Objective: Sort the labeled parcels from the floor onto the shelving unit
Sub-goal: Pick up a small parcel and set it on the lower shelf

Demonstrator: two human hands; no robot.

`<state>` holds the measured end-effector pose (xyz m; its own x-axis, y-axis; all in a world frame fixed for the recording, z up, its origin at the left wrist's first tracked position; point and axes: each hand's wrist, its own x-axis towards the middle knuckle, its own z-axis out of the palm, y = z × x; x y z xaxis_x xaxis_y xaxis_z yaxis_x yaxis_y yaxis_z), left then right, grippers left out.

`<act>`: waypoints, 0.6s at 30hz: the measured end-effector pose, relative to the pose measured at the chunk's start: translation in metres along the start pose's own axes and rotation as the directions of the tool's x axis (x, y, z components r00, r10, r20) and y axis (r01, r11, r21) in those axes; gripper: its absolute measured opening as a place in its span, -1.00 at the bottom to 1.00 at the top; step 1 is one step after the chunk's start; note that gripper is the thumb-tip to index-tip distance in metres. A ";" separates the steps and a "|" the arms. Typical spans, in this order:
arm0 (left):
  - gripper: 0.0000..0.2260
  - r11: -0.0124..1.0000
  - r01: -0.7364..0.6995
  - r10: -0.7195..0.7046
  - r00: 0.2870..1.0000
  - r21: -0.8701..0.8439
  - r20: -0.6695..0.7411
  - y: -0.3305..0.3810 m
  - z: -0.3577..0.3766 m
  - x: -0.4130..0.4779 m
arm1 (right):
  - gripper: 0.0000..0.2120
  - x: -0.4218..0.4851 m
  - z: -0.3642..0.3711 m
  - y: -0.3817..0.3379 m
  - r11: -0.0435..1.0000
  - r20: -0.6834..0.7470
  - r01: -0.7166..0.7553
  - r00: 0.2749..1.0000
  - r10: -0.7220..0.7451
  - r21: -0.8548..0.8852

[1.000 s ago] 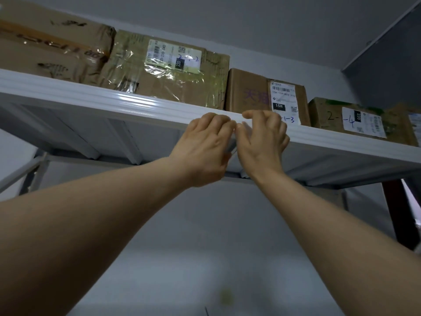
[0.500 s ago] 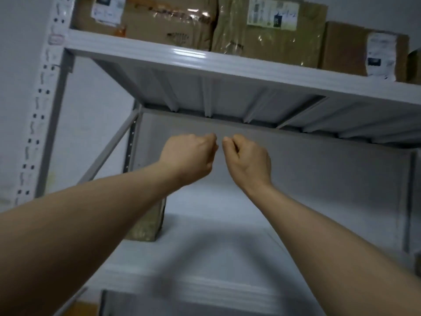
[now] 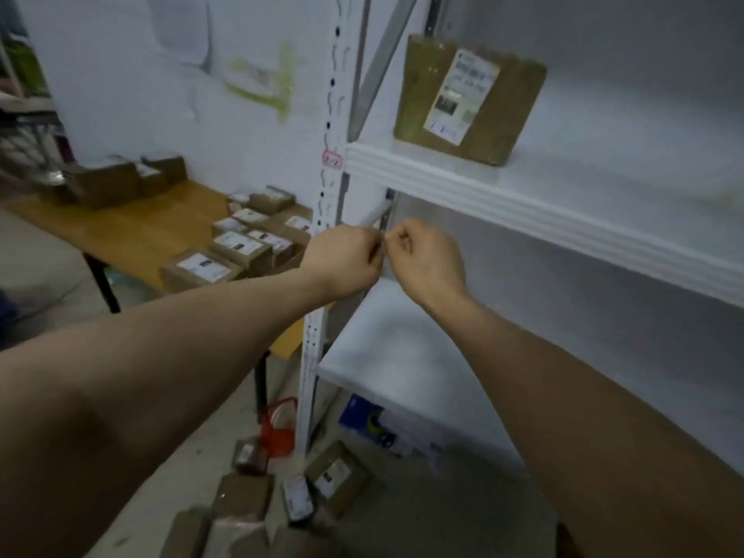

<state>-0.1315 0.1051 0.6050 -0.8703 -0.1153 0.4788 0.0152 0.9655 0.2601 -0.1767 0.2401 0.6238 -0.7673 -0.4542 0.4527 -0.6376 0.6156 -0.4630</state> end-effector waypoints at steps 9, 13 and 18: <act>-0.91 0.945 0.328 -0.281 0.841 -0.023 0.463 -0.077 0.086 -0.107 | -0.77 -0.086 0.143 0.029 0.944 0.556 -0.322 0.799 0.231 0.072; -0.86 0.868 0.495 -0.368 0.676 -0.024 0.639 -0.086 0.129 -0.133 | -0.77 -0.118 0.186 0.062 0.874 0.714 -0.486 0.619 0.326 0.023; -0.81 0.637 0.771 -0.500 0.416 -0.004 0.759 -0.091 0.178 -0.167 | -0.83 -0.149 0.226 0.107 0.799 0.813 -0.592 0.409 0.414 -0.109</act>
<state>-0.0747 0.0780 0.3522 -0.7438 -0.3533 -0.5674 -0.6597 0.5250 0.5378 -0.1463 0.2277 0.3347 -0.6332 -0.4547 -0.6264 -0.0478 0.8307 -0.5547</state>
